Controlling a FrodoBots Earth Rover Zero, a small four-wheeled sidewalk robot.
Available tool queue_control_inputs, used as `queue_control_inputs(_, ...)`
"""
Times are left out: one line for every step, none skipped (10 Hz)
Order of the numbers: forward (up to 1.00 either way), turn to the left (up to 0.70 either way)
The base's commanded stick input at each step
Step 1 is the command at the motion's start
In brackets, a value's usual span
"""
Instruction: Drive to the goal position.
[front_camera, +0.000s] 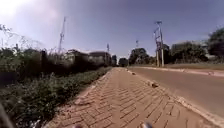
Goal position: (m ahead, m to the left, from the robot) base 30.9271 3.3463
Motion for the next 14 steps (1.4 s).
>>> queue_control_inputs(1.0,0.0)
queue_control_inputs(1.0,0.0)
queue_control_inputs(1.0,0.0)
queue_control_inputs(1.0,0.0)
queue_control_inputs(1.0,0.0)
queue_control_inputs(1.0,0.0)
queue_control_inputs(1.0,0.0)
queue_control_inputs(1.0,0.0)
queue_control_inputs(1.0,0.0)
queue_control_inputs(1.0,0.0)
queue_control_inputs(1.0,0.0)
queue_control_inputs(1.0,0.0)
queue_control_inputs(1.0,-0.13)
queue_control_inputs(1.0,-0.35)
